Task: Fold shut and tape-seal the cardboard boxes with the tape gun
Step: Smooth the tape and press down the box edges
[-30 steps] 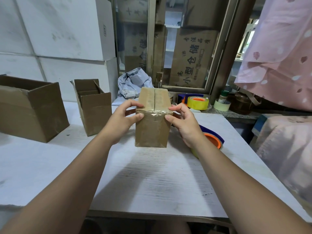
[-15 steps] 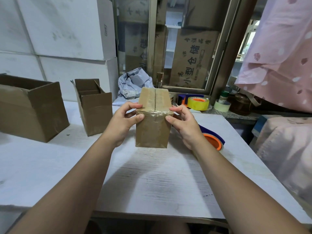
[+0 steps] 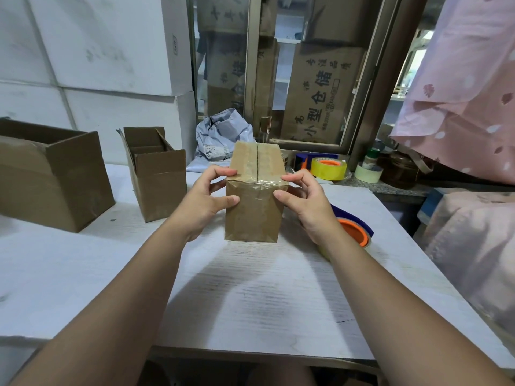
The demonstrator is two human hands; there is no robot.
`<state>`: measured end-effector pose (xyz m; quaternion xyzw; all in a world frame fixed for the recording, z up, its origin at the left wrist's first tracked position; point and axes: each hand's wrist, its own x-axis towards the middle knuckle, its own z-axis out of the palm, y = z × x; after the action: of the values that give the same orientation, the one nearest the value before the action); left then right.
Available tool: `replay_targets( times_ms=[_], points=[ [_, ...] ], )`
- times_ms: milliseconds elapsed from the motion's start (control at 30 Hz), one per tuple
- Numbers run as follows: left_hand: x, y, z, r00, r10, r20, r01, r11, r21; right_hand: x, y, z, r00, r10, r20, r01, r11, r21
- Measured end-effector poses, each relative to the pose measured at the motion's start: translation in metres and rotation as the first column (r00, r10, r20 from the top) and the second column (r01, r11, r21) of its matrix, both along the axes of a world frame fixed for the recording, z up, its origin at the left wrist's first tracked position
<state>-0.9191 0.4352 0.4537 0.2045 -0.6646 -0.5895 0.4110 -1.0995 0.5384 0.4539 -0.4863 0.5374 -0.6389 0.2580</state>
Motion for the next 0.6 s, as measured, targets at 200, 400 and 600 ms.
replay_targets(
  times_ms=[200,400,600],
  points=[
    [0.000,0.006,-0.001,0.999,0.042,-0.017,-0.042,0.999,0.006,0.004,0.001,-0.006,0.999,0.016,-0.035,-0.015,0.999,0.047],
    [-0.002,0.006,0.007,0.990,0.123,-0.066,-0.114,0.986,0.122,0.000,0.000,-0.002,0.986,0.034,0.164,-0.034,0.999,-0.003],
    [-0.001,0.000,0.015,0.985,0.140,0.101,-0.135,0.989,-0.057,0.000,-0.008,0.008,0.998,-0.063,0.008,0.063,0.998,0.004]
  ],
)
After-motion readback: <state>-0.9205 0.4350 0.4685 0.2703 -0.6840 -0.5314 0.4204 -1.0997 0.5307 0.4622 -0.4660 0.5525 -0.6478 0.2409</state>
